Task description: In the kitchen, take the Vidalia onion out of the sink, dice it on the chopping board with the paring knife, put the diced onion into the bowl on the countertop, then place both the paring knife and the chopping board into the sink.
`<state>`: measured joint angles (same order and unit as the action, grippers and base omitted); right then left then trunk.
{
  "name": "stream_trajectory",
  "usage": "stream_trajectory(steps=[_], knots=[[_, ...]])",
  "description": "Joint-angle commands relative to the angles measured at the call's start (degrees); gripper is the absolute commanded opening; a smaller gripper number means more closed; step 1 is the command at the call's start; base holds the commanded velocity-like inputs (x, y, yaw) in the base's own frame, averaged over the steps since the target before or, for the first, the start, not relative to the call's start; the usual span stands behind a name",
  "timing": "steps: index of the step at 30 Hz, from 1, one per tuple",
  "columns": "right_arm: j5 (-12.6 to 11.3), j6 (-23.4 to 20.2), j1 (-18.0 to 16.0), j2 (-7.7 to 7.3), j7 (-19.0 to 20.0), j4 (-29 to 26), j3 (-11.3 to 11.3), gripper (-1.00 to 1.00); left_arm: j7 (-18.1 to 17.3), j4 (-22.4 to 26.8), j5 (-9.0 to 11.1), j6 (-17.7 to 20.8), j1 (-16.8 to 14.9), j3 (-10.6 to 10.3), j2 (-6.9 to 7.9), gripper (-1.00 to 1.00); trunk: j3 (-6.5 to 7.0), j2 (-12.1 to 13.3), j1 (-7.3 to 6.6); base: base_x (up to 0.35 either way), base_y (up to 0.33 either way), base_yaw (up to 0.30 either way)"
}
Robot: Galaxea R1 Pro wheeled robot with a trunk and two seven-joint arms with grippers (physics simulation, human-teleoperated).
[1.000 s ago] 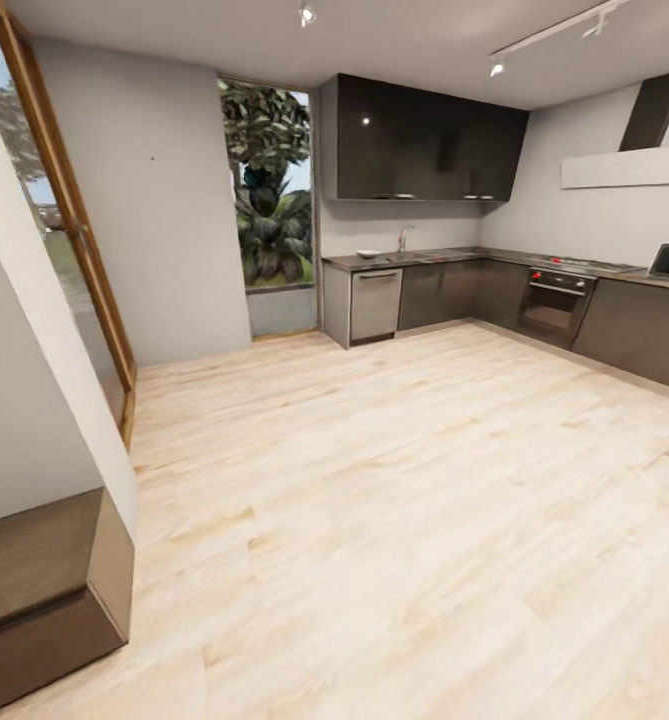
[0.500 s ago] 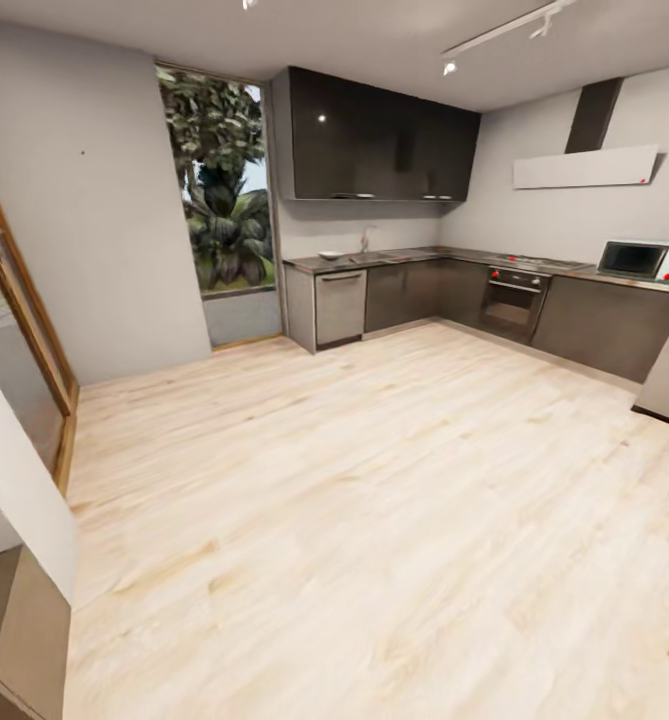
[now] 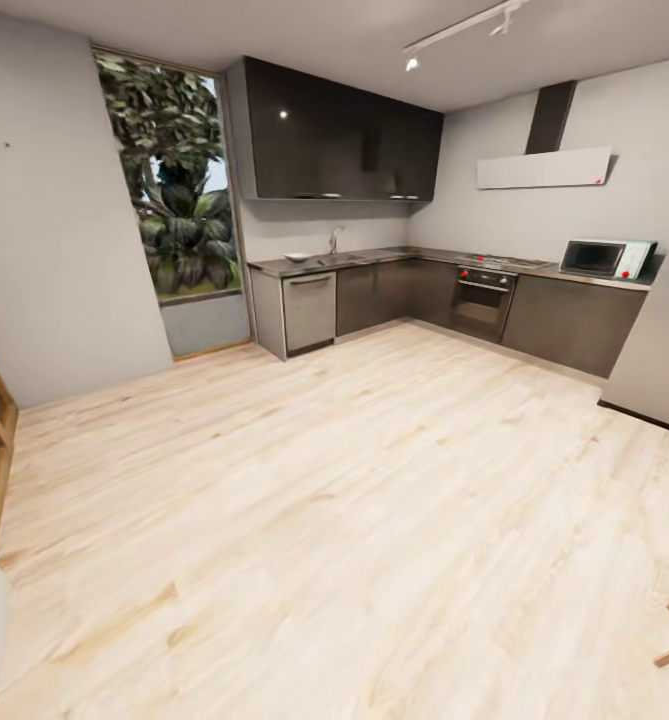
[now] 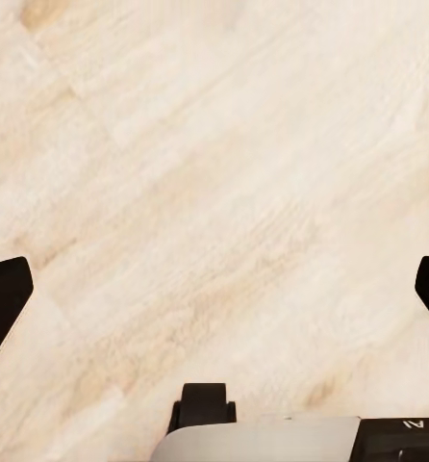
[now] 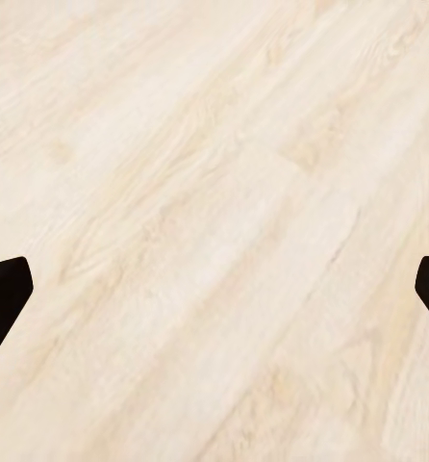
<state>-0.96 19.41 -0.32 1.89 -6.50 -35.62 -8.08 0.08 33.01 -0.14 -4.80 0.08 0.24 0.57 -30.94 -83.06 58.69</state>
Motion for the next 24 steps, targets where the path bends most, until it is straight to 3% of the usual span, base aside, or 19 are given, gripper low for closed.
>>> stream_trajectory(steps=[1,24], knots=[[-0.10,0.19,-0.03,0.05,0.03,0.02,-0.12,1.00,0.01,0.04,0.00,-0.12,0.01,0.02,0.01,1.00,-0.05,-0.02,0.04,0.341,0.000,-0.168],[-0.10,0.13,-0.03,0.05,0.05,0.02,-0.18,1.00,0.01,0.00,-0.02,-0.15,0.01,0.02,-0.04,1.00,-0.05,-0.02,0.04,0.342,0.000,-0.161]])
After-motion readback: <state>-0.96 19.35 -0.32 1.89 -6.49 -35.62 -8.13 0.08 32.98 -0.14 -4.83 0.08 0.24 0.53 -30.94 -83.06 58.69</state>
